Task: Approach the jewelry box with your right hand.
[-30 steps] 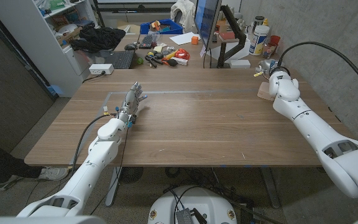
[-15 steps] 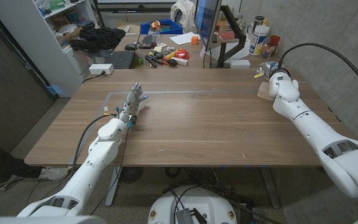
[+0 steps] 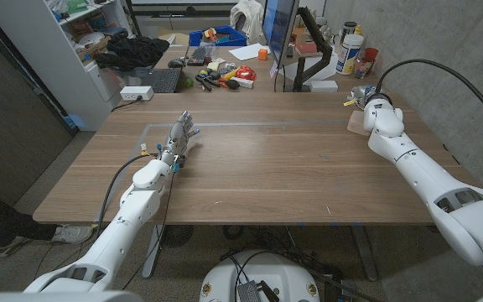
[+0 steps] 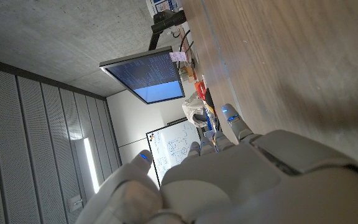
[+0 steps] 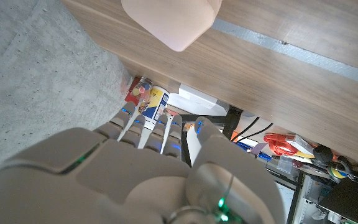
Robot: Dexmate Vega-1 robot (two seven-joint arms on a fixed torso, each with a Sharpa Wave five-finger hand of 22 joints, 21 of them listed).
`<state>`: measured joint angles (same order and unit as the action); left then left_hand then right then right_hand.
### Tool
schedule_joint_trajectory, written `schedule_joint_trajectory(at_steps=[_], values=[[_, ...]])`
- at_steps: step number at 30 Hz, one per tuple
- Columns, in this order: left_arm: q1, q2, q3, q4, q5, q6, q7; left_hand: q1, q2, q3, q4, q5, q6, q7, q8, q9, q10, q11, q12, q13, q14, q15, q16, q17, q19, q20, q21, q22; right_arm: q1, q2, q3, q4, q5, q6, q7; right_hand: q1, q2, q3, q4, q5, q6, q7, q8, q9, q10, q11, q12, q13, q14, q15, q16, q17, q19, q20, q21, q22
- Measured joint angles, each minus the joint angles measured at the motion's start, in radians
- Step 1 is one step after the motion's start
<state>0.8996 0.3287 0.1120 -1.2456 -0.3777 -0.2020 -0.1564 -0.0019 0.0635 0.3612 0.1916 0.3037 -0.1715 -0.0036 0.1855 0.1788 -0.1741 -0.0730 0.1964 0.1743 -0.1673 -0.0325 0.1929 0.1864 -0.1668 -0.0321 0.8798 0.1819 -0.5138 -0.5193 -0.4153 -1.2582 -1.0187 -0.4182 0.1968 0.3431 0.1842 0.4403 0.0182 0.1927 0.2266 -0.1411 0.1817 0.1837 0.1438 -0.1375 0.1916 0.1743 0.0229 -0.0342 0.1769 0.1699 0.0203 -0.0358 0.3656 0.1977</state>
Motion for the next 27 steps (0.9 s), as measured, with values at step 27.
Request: schedule_joint_trajectory(at_steps=[27], values=[[0.003, 0.0, 0.0, -0.004, 0.003, 0.006, 0.002, 0.0, 0.0, 0.0, 0.0, 0.0, 0.0, 0.0, 0.0, 0.0, 0.0, 0.0, 0.0, 0.0, 0.0, 0.0, 0.0, 0.0, 0.0, 0.0, -0.004, 0.0, 0.01, 0.007, -0.017, 0.03, 0.011, -0.01, 0.01, 0.005, -0.005, -0.004, 0.004, 0.0, -0.011, 0.0, 0.0, 0.0, -0.012, -0.001, 0.0, 0.0, -0.003, 0.004, 0.0, 0.0, 0.0, 0.0, 0.0, 0.0]])
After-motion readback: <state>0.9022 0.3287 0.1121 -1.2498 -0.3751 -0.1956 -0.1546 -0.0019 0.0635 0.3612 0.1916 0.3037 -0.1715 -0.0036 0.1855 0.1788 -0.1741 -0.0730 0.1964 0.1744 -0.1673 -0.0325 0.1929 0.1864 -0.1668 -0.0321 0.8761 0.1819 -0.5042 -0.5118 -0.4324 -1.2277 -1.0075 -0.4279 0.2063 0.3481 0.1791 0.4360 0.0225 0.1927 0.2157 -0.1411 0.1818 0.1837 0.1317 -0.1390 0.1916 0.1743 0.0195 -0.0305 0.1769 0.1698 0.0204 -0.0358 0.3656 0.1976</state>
